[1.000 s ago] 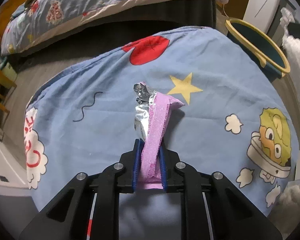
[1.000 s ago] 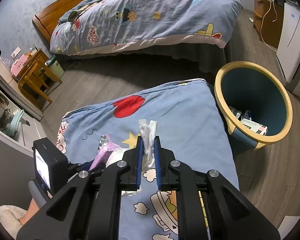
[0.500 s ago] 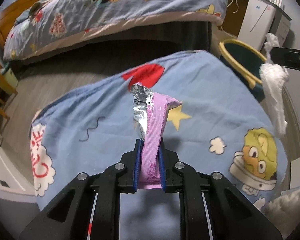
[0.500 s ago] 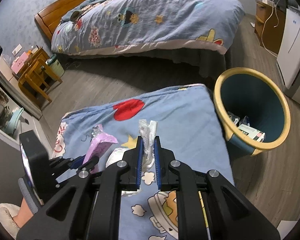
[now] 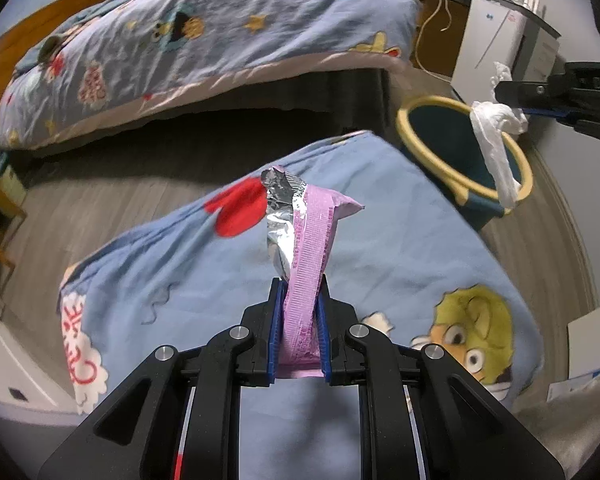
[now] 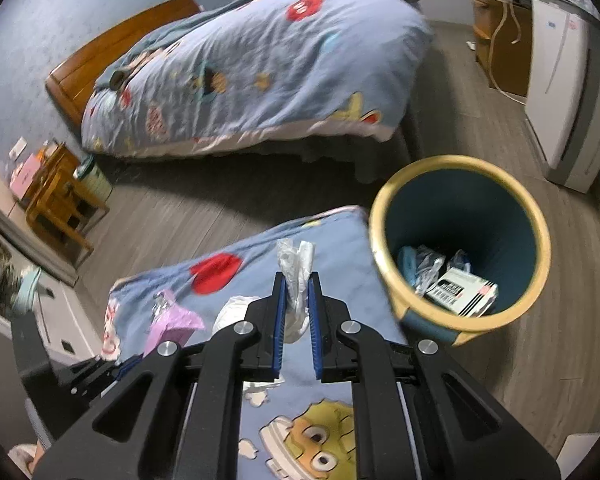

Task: Collect trash
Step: 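Carry tissue and wrapper over the bin and open both tools to drop them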

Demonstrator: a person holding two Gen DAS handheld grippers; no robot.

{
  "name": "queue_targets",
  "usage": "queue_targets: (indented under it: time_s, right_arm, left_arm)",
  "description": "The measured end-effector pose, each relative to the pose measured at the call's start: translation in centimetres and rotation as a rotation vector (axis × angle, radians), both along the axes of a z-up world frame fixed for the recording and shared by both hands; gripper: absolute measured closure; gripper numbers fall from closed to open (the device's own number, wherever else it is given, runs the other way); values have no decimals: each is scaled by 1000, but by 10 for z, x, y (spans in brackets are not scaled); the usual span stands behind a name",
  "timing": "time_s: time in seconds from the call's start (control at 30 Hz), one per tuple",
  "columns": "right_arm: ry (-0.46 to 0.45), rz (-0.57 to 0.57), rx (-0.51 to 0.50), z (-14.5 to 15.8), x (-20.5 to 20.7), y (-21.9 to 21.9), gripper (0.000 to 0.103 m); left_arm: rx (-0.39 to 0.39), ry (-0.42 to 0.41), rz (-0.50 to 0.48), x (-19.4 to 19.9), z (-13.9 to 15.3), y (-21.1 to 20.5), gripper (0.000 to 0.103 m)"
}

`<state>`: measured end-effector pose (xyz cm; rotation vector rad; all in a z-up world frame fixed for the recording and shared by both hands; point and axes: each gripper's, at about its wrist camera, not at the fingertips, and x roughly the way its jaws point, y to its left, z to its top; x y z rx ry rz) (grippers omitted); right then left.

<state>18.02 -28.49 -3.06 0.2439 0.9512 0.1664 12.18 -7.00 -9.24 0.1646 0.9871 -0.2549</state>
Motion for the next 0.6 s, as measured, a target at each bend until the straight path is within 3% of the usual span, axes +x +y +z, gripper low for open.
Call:
queue_targets:
  time_s: [0.27,0.43,0.6]
  right_arm:
    - [12,-180,-1,-9,22,-84,93]
    - [55,-297,38,-28,25,-133,93]
    - [77,-352,10,-42,28,-159,93]
  left_arm:
    - [-18,-8,-92,21,16,-52,86]
    - [-21,9,-168,34,10,-97,86]
    - [-25,37,-248,45,0,-141,86]
